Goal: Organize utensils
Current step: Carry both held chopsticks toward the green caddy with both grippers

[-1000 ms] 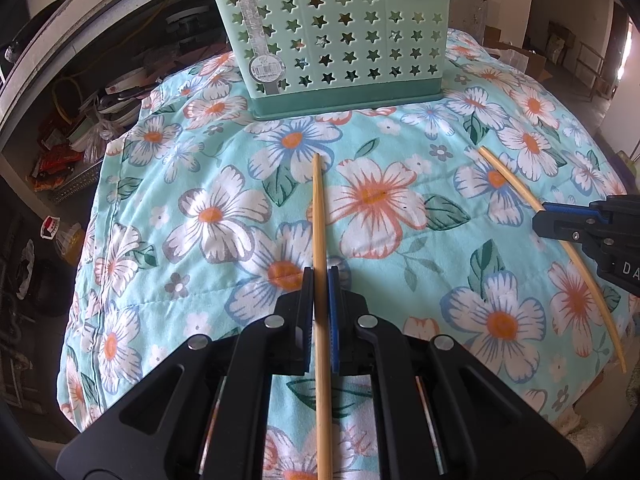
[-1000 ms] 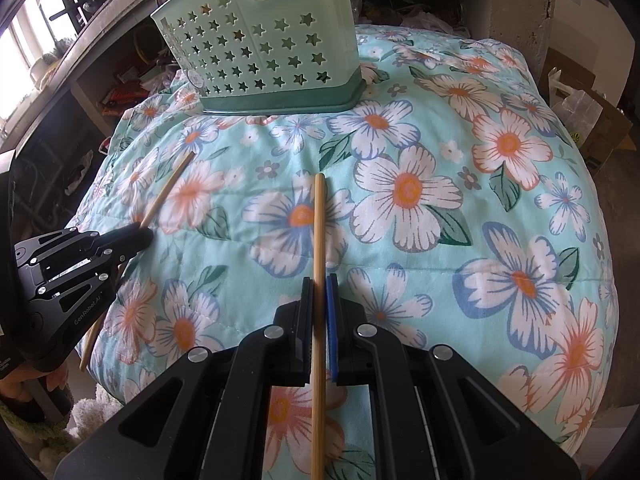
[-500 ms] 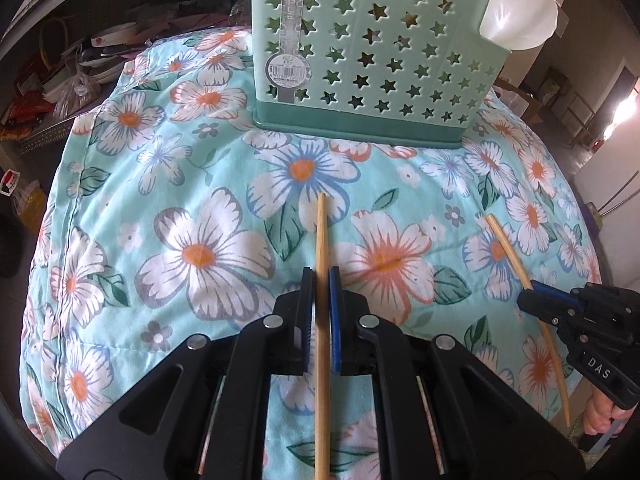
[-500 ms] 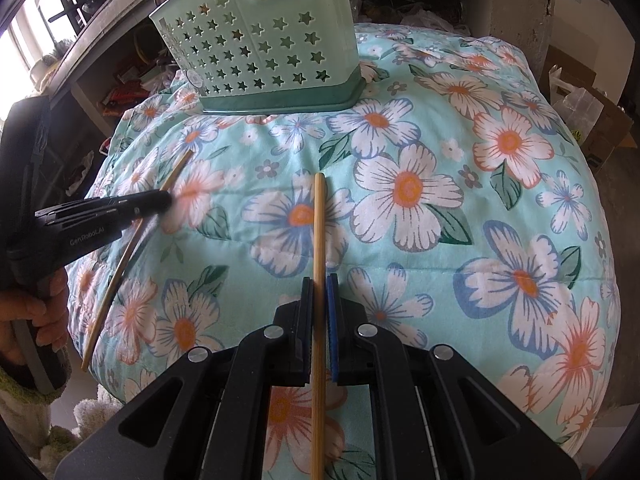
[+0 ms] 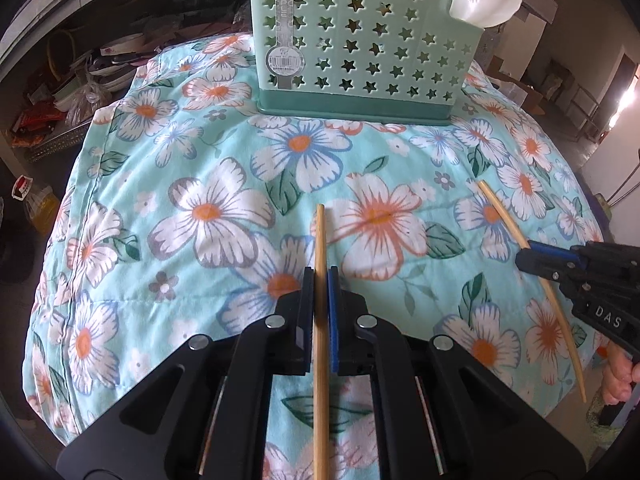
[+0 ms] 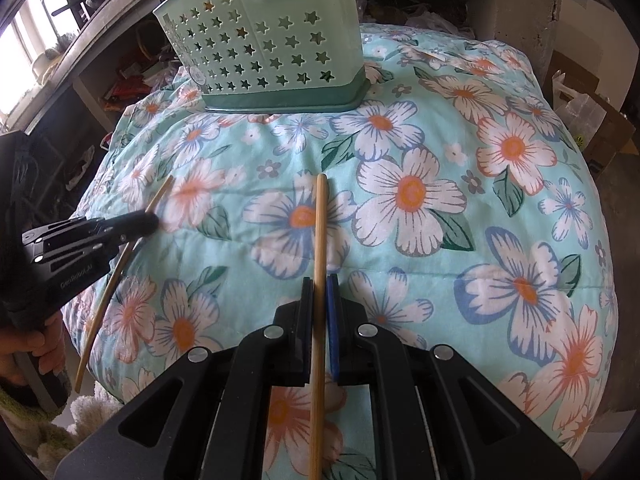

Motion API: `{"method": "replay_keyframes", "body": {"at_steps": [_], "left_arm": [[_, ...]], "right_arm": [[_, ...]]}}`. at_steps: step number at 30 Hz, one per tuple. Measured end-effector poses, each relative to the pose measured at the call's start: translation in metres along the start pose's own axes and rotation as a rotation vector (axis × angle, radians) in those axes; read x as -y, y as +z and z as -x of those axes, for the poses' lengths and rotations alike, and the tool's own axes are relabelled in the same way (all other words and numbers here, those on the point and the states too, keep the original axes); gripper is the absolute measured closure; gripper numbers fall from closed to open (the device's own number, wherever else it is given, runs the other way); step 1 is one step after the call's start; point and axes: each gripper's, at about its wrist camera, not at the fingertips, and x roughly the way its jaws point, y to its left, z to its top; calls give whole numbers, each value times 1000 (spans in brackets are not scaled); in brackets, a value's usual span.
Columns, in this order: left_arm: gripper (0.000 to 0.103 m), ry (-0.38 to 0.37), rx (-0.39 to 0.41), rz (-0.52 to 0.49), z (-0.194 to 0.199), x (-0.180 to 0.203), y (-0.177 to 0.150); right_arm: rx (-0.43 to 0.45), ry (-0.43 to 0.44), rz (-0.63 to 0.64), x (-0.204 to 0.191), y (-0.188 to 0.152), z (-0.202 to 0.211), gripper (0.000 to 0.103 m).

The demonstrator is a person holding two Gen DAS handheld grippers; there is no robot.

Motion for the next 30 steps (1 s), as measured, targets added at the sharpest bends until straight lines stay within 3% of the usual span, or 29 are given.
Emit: {"method": "replay_keyframes", "body": {"at_steps": [8,15,30], "left_arm": [[98,31,6,-29,5,-8,-4],[98,45,13,-48,15,-22,-12],[98,68,22,-70,47,-109,-32]], "right_arm": [[6,19,-15,2,25,-13,95],[30,25,-17,-1,27,-10,96],[67,43,-70,7,14,12,96]]}}
